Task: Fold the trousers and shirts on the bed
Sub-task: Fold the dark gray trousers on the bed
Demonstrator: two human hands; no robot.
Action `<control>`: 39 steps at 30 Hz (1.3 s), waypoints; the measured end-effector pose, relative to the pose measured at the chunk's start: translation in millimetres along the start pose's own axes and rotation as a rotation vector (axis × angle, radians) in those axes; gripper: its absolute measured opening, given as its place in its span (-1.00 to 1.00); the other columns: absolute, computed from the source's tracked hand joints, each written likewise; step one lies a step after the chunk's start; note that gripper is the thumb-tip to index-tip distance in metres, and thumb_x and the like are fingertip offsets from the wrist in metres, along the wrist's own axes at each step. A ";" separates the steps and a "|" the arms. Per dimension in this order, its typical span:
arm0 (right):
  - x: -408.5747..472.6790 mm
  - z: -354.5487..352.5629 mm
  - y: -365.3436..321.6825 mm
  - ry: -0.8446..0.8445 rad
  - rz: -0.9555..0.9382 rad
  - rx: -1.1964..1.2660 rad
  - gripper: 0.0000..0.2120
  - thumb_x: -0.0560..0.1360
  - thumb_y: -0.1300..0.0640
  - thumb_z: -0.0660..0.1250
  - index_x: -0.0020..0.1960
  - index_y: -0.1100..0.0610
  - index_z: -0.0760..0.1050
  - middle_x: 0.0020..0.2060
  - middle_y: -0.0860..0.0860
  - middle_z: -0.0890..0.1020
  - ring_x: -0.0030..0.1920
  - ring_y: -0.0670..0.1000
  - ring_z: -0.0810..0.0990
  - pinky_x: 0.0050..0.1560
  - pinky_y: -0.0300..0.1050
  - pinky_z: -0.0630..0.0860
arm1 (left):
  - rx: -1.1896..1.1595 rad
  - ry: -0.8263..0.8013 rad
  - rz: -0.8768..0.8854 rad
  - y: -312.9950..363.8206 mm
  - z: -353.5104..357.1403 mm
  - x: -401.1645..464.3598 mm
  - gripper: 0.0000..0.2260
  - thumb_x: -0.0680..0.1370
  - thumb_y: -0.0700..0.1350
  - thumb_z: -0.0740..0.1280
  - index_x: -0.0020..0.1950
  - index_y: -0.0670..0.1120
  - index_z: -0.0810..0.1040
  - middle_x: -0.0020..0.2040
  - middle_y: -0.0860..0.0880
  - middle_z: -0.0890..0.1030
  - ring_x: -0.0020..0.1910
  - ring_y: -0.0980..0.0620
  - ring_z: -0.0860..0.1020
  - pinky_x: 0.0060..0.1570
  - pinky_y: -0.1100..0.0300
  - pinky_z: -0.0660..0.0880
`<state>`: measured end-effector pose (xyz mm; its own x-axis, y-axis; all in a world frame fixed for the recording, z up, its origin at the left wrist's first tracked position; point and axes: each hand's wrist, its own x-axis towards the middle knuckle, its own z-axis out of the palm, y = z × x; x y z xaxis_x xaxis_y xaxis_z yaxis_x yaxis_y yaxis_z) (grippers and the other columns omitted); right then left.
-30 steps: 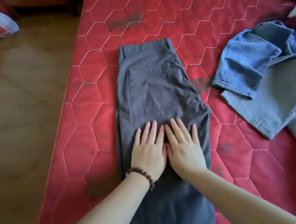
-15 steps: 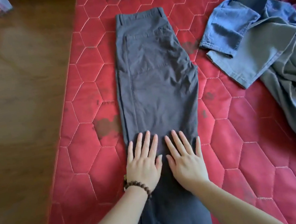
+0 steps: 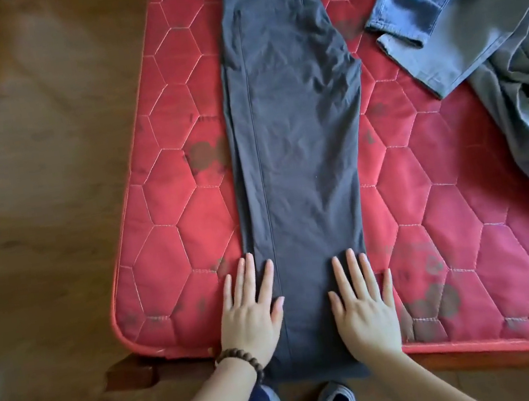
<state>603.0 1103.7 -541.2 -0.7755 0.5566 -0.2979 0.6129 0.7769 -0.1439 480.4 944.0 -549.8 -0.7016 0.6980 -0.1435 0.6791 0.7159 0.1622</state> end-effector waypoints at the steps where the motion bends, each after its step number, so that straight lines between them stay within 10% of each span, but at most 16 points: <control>1: -1.1 -3.4 1.3 0.006 -0.016 0.014 -0.47 0.58 -0.10 0.01 0.52 0.02 0.19 0.51 0.03 0.21 0.52 0.09 0.12 0.47 0.25 0.04 | -0.002 0.012 -0.012 0.9 -3.2 -1.8 -0.47 0.55 0.09 0.14 0.49 -0.08 0.31 0.50 -0.19 0.26 0.48 -0.15 0.25 0.41 -0.16 0.23; 11: 30.6 -51.0 -18.8 0.084 0.382 0.625 -0.44 0.56 0.15 0.24 0.51 0.05 0.16 0.30 0.05 0.37 0.24 0.13 0.44 0.06 -0.07 0.38 | -0.439 -0.053 -0.540 39.1 -46.7 41.5 -0.67 0.53 -0.07 0.35 0.24 -0.12 0.40 0.08 -0.16 0.59 0.04 -0.21 0.56 -0.03 0.02 0.41; 15: 21.1 -51.8 -13.3 0.065 0.530 0.594 -0.87 0.58 0.09 0.24 0.05 0.15 0.42 0.02 0.15 0.60 -0.02 0.20 0.52 -0.10 -0.02 0.39 | -0.468 0.003 -0.552 39.3 -44.5 31.1 -0.72 0.60 -0.01 0.25 -0.20 -0.13 0.28 -0.20 -0.21 0.57 -0.14 -0.26 0.54 -0.30 0.04 0.28; 20: 0.0 -45.7 -11.4 0.312 0.476 0.636 -0.78 0.60 0.12 0.22 -0.21 0.09 0.30 -0.24 0.07 0.51 -0.25 0.11 0.35 -0.25 -0.05 0.19 | -0.762 0.282 -0.526 37.3 -49.2 14.3 -0.73 0.59 -0.11 0.27 -0.24 -0.12 0.26 -0.48 0.02 0.33 -0.52 -0.03 0.32 -0.42 0.16 0.14; 25: -0.5 -32.8 -10.6 -0.010 0.595 0.599 -0.83 0.61 0.03 0.17 0.01 0.11 0.45 -0.15 0.11 0.59 -0.12 0.18 0.51 -0.18 -0.07 0.32 | -0.697 0.021 -0.689 23.0 -32.1 8.8 -0.71 0.58 -0.11 0.27 -0.27 -0.19 0.29 -0.37 -0.12 0.42 -0.27 -0.28 0.46 -0.33 0.09 0.21; 36: 105.9 -61.4 -9.3 0.167 0.439 0.776 -0.68 0.58 0.07 0.26 0.27 0.20 0.44 0.11 0.10 0.60 0.15 0.15 0.53 0.01 -0.18 0.32 | -0.755 0.129 -0.624 -10.2 -50.8 131.2 -0.78 0.52 -0.03 0.36 -0.02 -0.18 0.59 -0.16 -0.09 0.63 -0.03 -0.13 0.56 -0.14 0.20 0.36; 39: 136.6 -64.5 -8.2 0.144 0.418 0.744 -0.85 0.56 0.15 0.29 0.06 0.22 0.48 -0.04 0.11 0.57 0.06 0.16 0.52 -0.15 -0.22 0.22 | -0.746 0.143 -0.594 -24.5 -47.2 151.3 -0.88 0.54 -0.15 0.34 -0.07 -0.21 0.56 -0.17 -0.10 0.58 -0.09 -0.12 0.53 -0.23 0.27 0.24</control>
<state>482.3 1192.4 -519.8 -0.4449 0.8248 -0.3489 0.7528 0.1334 -0.6446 347.4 1031.2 -529.4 -0.9396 0.1809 -0.2905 -0.0732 0.7229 0.6871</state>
